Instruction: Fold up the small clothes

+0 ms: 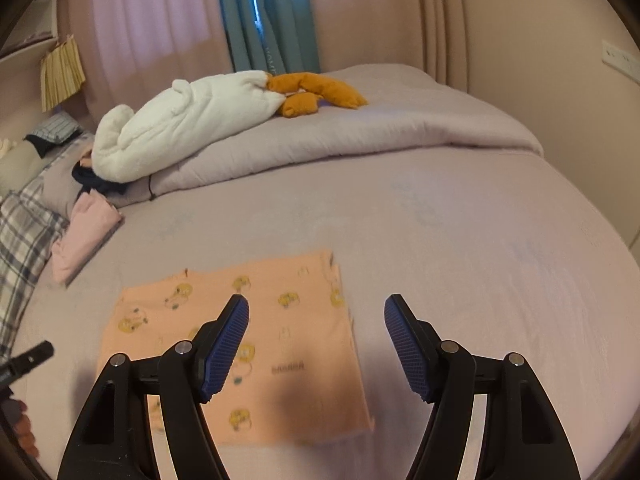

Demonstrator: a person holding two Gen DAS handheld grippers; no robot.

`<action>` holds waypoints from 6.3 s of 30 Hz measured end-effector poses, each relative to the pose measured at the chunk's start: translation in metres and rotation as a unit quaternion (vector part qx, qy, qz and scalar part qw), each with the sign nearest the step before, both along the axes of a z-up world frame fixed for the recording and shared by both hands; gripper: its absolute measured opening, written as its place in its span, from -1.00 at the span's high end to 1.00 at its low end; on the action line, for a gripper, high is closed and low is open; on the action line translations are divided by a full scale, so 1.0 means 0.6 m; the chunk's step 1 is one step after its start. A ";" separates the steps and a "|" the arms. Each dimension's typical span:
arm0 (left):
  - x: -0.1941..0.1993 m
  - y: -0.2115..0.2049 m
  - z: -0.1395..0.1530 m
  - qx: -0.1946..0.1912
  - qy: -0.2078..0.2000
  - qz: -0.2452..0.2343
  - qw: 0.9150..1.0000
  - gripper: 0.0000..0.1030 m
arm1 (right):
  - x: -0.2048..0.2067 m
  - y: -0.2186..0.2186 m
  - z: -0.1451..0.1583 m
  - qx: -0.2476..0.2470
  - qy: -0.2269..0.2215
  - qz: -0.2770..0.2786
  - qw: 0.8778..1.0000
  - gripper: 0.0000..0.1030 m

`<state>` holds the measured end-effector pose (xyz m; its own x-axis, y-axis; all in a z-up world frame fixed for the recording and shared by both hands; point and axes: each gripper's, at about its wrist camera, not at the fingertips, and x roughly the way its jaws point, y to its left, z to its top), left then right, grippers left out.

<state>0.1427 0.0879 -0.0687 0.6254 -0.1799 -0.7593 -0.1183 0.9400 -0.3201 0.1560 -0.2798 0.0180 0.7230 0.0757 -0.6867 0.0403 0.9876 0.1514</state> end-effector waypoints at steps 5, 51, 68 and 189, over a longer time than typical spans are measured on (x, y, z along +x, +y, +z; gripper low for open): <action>-0.016 0.004 -0.047 -0.015 0.030 0.009 0.999 -0.80 | -0.036 -0.022 -0.038 0.041 0.022 -0.015 0.999 -0.36; -0.072 -0.050 -0.053 -0.111 0.044 -0.055 0.991 0.90 | -0.124 -0.039 -0.070 0.150 0.026 0.018 0.988 0.82; -0.097 -0.071 -0.112 -0.070 0.094 -0.039 0.992 0.87 | -0.143 -0.025 -0.090 0.083 0.051 0.010 0.995 0.82; 0.004 -0.172 -0.011 -0.044 0.037 -0.142 0.988 0.78 | -0.096 0.084 -0.094 0.073 0.089 0.137 0.984 0.26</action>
<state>0.1450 -0.0154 -0.0750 0.4835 -0.4075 -0.7747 0.1198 0.9075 -0.4026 0.0982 -0.2297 -0.0383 0.5308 0.3585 -0.7680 -0.1853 0.9333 0.3076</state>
